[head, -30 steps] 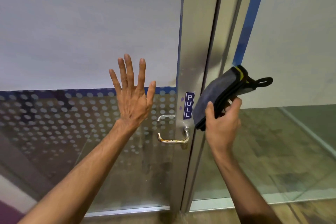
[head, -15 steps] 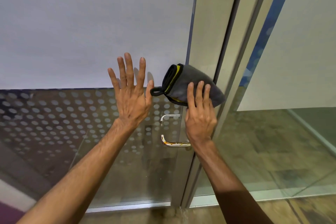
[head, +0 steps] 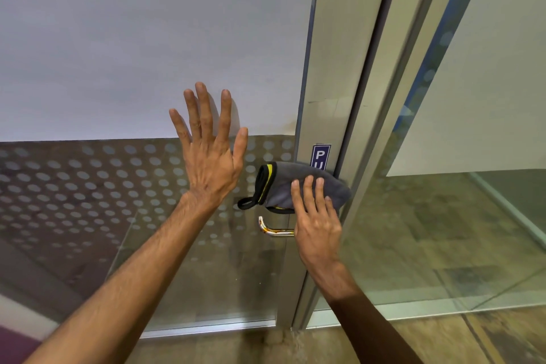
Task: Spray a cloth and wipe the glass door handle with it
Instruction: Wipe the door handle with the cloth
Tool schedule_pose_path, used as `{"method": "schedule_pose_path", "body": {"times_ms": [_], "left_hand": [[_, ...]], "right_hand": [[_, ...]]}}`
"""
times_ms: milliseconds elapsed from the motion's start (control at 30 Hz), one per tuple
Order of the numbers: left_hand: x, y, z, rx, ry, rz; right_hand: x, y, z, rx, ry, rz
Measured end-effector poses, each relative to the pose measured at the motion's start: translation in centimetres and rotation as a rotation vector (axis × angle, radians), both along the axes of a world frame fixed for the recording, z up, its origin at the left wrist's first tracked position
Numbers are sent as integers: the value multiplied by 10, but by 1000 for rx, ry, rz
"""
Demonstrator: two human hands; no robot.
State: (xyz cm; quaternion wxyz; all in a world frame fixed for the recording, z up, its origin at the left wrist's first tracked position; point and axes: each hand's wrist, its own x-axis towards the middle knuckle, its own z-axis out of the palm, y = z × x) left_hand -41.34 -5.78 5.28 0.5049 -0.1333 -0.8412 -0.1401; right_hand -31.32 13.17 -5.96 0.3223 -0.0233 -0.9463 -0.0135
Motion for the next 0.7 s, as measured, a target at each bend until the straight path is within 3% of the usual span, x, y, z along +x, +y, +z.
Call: {"method": "schedule_pose_path", "body": {"times_ms": [200,367,500,633,700], "left_hand": [[4,6,-2,14,-8,-2],[7,8,0,5,-21,8],[8,6,-1,5,-32,22],[8,5,-4,14,-34,15],[8,5,-4,17,-37,13]], "right_hand": [[12,-4,1,34,-396,-15],[20,-1,14,-62,-322,46],[42,19,35,-541,-233,165],[64,36,70,-1265,-159,364],[74,42,86,-1483,-80,397]]}}
